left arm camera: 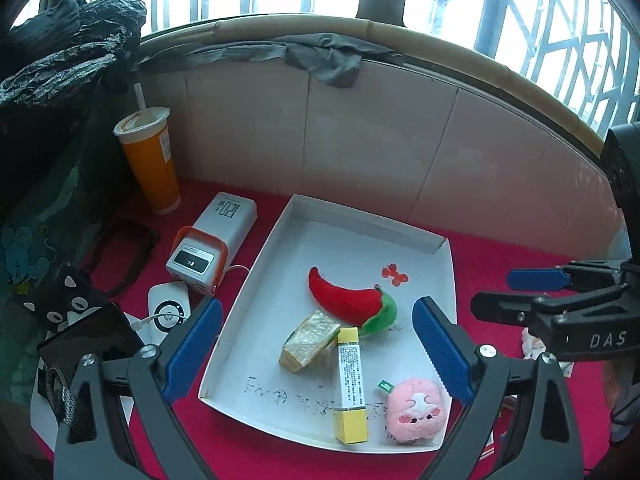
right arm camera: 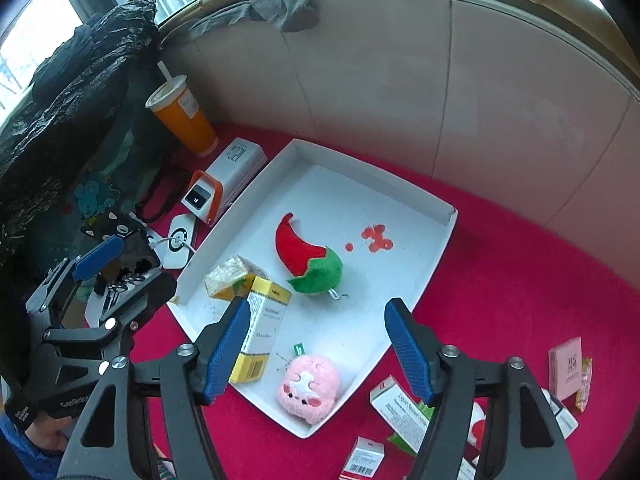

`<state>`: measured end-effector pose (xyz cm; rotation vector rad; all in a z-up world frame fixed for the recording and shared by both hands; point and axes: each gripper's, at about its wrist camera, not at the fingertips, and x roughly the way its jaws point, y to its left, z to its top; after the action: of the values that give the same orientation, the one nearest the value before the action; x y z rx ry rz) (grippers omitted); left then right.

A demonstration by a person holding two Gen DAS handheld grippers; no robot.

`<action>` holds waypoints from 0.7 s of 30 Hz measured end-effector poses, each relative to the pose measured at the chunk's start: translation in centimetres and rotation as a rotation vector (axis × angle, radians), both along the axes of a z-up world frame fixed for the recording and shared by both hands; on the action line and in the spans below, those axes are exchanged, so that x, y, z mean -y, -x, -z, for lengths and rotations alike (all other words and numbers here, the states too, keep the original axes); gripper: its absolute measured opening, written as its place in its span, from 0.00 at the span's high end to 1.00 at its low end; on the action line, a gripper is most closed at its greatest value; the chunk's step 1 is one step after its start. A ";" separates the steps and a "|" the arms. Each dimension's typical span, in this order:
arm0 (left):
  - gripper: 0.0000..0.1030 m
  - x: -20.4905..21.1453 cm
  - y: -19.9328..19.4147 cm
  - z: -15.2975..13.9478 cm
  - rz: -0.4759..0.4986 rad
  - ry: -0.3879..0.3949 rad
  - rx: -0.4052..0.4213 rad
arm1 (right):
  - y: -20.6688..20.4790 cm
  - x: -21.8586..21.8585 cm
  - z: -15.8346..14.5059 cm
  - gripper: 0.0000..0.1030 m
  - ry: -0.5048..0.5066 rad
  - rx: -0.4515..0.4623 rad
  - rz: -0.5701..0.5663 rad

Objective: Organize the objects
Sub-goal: 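Swing both grippers back over the scattered items on the table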

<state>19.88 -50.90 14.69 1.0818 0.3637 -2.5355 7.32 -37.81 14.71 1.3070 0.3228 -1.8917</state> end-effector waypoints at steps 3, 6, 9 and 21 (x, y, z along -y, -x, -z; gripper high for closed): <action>0.07 -0.8 0.1 -0.1 0.009 0.004 0.007 | 0.1 -0.9 0.1 0.28 0.004 0.005 0.012; 0.07 -1.6 0.2 -0.1 0.019 0.008 0.021 | 0.2 -2.1 0.2 0.28 0.012 0.018 0.030; 0.07 -2.4 0.3 0.0 0.029 0.007 0.031 | 0.4 -3.3 0.4 0.28 0.018 0.033 0.056; 0.07 -7.4 0.2 1.4 0.117 -0.002 0.071 | 1.1 -10.7 0.9 0.28 0.044 0.048 0.171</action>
<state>19.70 -43.49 13.28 1.2240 0.2917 -2.5892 6.23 -27.11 13.82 1.3855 0.1472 -1.9936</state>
